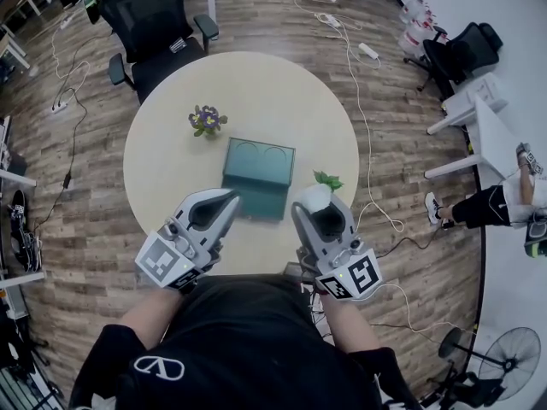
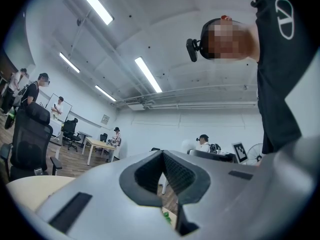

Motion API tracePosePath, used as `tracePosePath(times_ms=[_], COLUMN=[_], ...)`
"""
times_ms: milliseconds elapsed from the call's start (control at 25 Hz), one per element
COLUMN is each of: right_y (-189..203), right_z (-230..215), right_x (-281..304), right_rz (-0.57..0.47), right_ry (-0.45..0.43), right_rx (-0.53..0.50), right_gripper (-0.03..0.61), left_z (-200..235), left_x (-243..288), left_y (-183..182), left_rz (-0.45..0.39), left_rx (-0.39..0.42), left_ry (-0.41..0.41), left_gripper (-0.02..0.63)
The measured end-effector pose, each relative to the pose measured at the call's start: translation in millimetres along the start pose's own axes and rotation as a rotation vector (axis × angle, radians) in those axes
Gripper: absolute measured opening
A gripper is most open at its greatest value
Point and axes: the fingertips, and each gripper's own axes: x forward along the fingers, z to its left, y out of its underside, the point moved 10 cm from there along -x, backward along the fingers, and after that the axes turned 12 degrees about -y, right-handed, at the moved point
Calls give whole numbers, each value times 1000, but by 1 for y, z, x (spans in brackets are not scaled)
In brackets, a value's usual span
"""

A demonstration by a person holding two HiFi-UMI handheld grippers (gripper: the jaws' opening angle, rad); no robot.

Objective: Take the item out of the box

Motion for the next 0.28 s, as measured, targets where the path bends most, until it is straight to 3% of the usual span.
tracePosePath(times_ms=[280], right_y=[1], right_z=[-1], right_x=[1], right_rz=[1], right_ry=[-2], right_rx=[-1], right_gripper=[176], left_z=[2], left_x=[-3], left_y=[5], left_rz=[36], left_rx=[8], left_ry=[4], left_gripper=[5])
